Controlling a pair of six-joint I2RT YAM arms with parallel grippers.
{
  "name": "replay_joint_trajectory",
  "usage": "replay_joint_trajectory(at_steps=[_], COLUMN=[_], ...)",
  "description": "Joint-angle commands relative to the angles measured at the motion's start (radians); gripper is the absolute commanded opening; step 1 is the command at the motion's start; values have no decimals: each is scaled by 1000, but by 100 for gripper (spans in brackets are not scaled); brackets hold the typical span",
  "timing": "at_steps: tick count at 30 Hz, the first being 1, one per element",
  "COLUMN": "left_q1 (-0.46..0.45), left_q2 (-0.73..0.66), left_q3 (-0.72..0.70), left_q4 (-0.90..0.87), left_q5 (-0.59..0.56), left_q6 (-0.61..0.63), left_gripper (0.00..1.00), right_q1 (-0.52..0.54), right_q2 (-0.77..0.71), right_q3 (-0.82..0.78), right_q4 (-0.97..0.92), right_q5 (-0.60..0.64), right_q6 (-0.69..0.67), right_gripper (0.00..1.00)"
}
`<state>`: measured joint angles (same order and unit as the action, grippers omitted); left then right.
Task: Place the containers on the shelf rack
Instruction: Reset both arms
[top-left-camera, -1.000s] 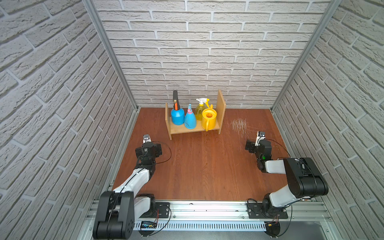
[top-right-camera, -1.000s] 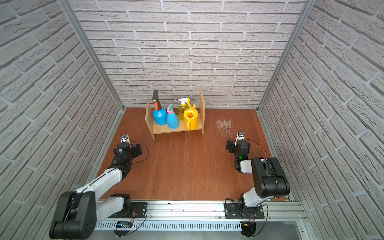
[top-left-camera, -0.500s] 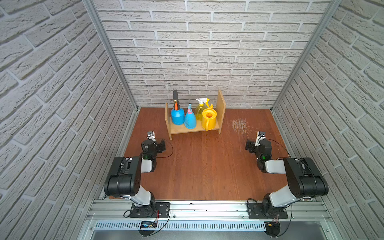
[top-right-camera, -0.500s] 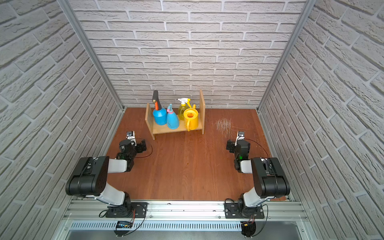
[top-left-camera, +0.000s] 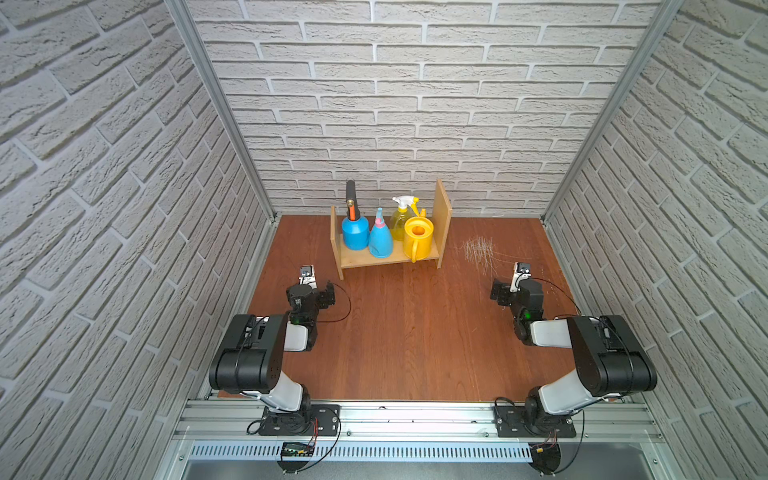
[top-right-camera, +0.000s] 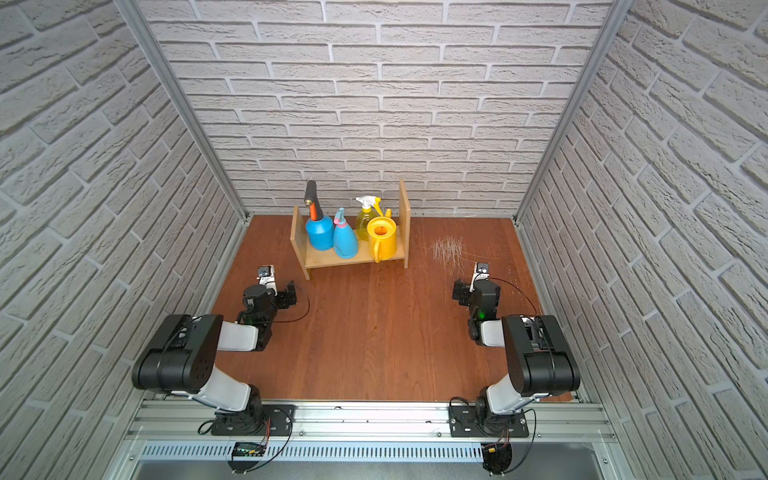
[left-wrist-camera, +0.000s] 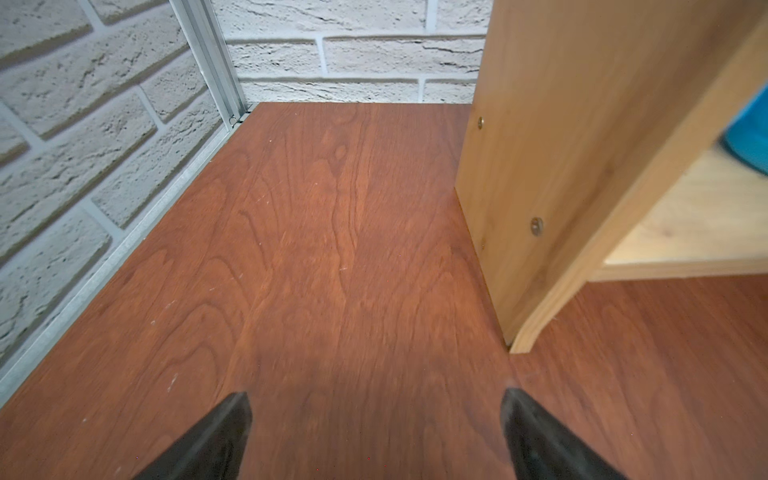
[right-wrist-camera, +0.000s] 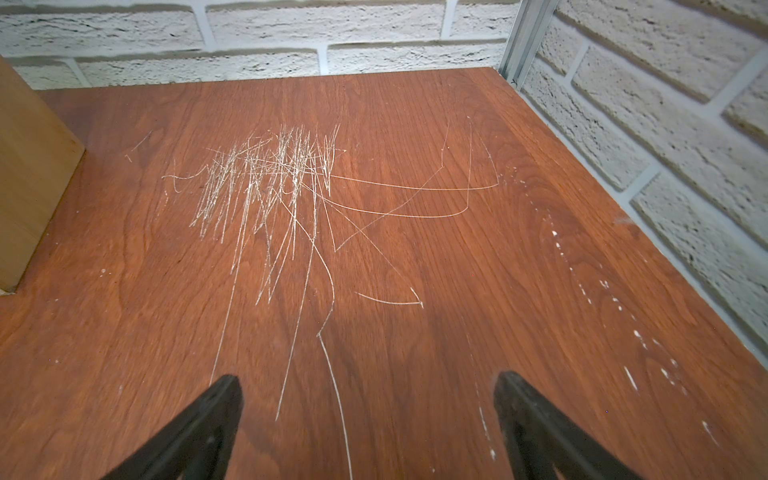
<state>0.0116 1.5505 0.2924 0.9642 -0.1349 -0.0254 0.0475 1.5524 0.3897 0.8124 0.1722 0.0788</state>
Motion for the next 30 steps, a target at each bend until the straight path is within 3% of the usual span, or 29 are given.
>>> replay_joint_trajectory(at_steps=[1,10,30], left_q1=[-13,-49,-57], left_q2=[-7,27,32], left_q3=[-37,-128,-136], left_q4=[165,366,386], left_q5=[-45,-18,-32], left_q6=[29,86,90], left_gripper=[98,98,98], right_q1=[-3,-3,-3], right_q2=[-23,-22,-22], right_q3=[12,12,12], right_q4=[31,30,31], right_q5=[8,9,8], right_q6=[8,8,10], right_gripper=[99,99,99])
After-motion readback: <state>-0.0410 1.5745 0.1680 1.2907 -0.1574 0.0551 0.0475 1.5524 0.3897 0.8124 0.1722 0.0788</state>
